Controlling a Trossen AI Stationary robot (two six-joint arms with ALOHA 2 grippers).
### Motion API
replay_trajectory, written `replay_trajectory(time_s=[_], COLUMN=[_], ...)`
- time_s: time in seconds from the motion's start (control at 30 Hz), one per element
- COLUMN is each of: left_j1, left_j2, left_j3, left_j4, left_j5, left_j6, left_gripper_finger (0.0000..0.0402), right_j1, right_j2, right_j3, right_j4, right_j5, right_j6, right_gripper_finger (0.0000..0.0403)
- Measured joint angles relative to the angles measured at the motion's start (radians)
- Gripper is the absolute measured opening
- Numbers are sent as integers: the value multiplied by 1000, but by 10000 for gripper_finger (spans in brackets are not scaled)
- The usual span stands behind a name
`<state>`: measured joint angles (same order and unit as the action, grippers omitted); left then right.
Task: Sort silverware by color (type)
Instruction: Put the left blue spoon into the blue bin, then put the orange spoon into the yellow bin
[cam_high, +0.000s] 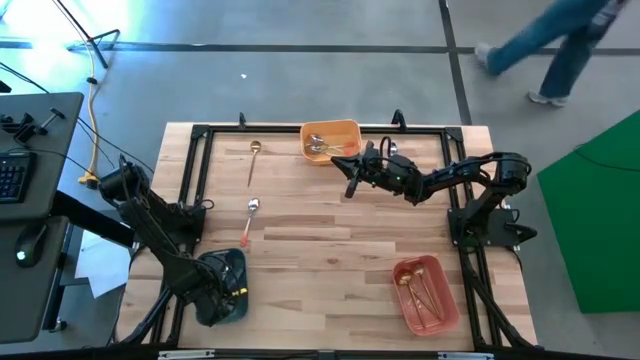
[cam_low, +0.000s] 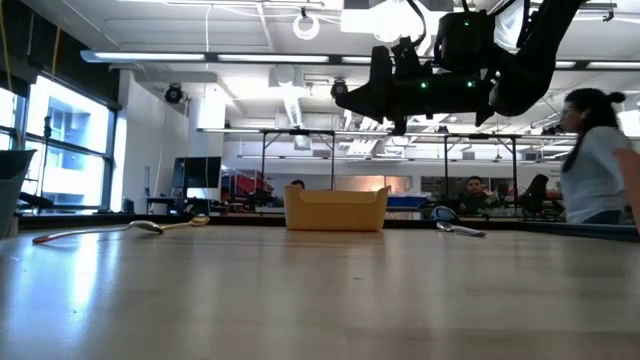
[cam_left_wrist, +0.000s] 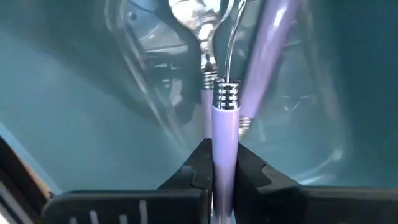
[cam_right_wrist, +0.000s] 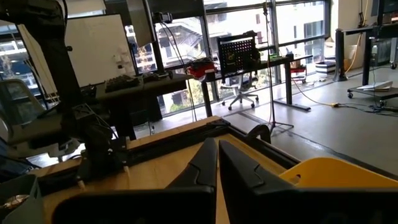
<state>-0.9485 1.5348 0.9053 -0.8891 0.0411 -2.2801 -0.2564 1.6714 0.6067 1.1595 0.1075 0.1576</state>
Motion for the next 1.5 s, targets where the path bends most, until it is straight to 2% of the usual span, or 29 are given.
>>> replay_trajectory(time_s=[0.37, 0.63, 0.87, 1.03, 1.17, 1.3, 1.5], left_j1=[0, 0, 13, 59, 144, 279, 526], left_j2=[1, 1, 1, -20, -61, -95, -135], left_j3=[-12, 63, 239, 353, 339, 289, 215], left_j4=[3, -28, -234, -396, -418, -407, -247], left_j5=[27, 27, 12, -104, -179, -226, -258], left_j6=[39, 65, 150, 246, 377, 599, 989], left_gripper_finger=[35, 93, 120, 110, 85, 53, 27], right_j1=[1, 2, 2, 2, 2, 2, 2], right_j2=[0, 0, 0, 0, 0, 0, 0], right_j3=[0, 0, 0, 0, 0, 0, 0], right_j4=[-7, -12, -19, -19, -22, -36, -43], right_j5=[0, -1, -1, -3, -2, -2, -2], right_j6=[-1, 0, 2, 2, 2, 0, -1], right_gripper_finger=[0, 0, 0, 0, 0, 0, 0])
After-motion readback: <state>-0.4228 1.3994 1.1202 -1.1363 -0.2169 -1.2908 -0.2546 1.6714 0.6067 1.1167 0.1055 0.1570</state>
